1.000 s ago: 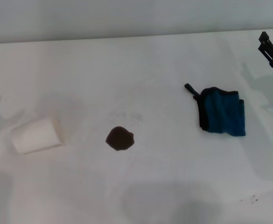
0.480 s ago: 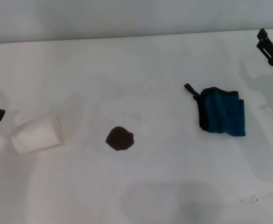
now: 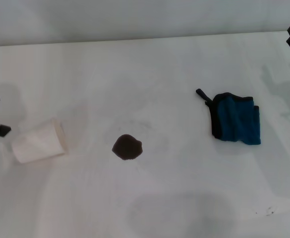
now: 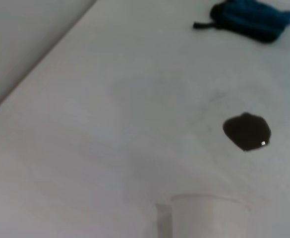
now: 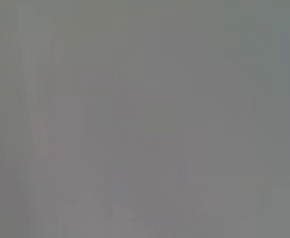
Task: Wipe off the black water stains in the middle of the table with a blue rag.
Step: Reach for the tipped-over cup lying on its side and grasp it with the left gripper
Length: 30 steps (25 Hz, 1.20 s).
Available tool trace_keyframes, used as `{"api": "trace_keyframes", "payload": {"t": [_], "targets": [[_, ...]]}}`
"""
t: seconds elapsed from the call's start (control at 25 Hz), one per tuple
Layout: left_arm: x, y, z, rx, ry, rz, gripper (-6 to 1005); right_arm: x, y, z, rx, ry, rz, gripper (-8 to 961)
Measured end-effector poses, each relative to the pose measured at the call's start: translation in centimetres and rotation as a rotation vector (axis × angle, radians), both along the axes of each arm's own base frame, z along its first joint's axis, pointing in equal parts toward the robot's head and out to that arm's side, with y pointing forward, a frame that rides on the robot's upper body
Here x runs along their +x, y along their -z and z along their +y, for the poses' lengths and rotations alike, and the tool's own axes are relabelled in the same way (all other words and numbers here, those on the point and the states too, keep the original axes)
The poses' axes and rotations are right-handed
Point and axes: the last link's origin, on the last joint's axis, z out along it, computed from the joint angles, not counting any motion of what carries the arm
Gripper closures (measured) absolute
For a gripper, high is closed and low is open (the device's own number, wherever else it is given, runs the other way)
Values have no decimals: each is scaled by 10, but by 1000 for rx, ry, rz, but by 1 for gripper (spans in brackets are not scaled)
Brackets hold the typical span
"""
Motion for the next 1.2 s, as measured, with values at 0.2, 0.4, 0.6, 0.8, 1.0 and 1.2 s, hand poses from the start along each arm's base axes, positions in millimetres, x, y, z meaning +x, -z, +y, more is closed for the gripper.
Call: {"api": "trace_keyframes", "payload": {"t": [0.2,0.4,0.6,0.8,1.0,1.2], "targets": [[-8,15,-3,-48,-4,41,123,-1,1,-3,3,-9,34,80],[-18,21,-8,-51,-19,65,123,-1,4,-7,1,-6,47,80],[-22,24,-9,-45,-20,73,123,0,6,-9,2,5,63,80],[-24,27,-6,-37,1,85,122,0,9,-10,-7,7,65,79],[-21,42,0,-57,34,67,122,3,10,-15,-10,15,63,79],[-22,57,4,-70,56,67,122,7,9,-22,-6,22,66,79]]}}
